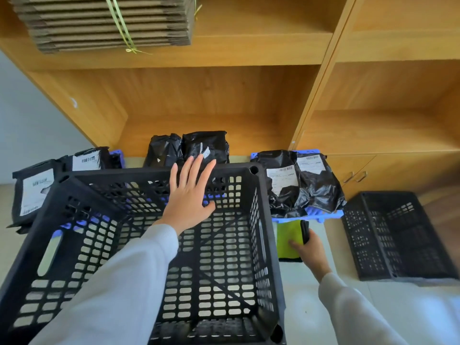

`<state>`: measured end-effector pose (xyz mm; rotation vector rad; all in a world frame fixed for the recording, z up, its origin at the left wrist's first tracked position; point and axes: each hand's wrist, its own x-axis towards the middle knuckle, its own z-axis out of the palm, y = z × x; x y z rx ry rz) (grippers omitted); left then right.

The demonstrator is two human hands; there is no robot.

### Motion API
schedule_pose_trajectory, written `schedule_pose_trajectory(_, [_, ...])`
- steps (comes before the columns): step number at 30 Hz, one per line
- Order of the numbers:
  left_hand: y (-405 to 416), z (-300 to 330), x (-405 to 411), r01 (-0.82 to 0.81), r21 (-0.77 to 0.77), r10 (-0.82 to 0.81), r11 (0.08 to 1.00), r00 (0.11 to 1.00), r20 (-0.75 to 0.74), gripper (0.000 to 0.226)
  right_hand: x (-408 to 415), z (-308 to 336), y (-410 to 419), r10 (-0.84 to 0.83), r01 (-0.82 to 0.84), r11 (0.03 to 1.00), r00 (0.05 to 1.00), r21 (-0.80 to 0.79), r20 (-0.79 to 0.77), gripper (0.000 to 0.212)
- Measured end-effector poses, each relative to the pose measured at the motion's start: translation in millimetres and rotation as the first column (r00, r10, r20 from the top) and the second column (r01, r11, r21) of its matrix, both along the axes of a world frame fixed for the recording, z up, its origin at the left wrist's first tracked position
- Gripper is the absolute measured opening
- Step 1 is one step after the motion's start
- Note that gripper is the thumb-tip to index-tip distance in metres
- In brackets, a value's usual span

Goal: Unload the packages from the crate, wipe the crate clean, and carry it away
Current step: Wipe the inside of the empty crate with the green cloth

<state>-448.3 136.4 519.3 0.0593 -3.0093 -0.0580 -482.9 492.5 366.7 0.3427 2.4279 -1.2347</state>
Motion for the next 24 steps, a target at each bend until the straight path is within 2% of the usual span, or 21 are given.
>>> schedule_pose_trajectory(5, [-3,6,0,0.017,0.033,-0.019,0.999,0.997,0.071,0.111,22,77,-14,-0.039,0.0,0.982,0.979,-0.191,-0.202,0.019])
schedule_pose_trajectory(9, [-4,11,0,0.019,0.068,-0.026,0.997,0.995,0.098,0.112,45,133,-21,-0.047,-0.046,0.951,0.956,-0.307,-0.289,0.013])
schedule_pose_trajectory(16, [-3,17,-1,0.01,0.068,-0.021,0.998,0.986,0.168,0.113,93,202,-23,0.153,-0.263,0.929,0.914,-0.261,-0.376,0.026])
schedule_pose_trajectory(19, [-3,24,0,0.005,0.099,-0.027,0.995,0.976,0.217,0.111,114,221,-32,0.28,-0.381,0.905,0.868,-0.187,-0.411,0.02])
schedule_pose_trajectory(22, [-3,27,0,-0.016,0.17,-0.025,0.985,0.972,0.235,0.107,128,231,-42,0.429,-0.492,0.864,0.831,-0.109,-0.355,0.023])
schedule_pose_trajectory(24, [-3,28,-1,-0.018,0.187,-0.027,0.982,0.971,0.236,0.105,131,234,-46,0.476,-0.524,0.838,0.838,-0.151,-0.267,0.041])
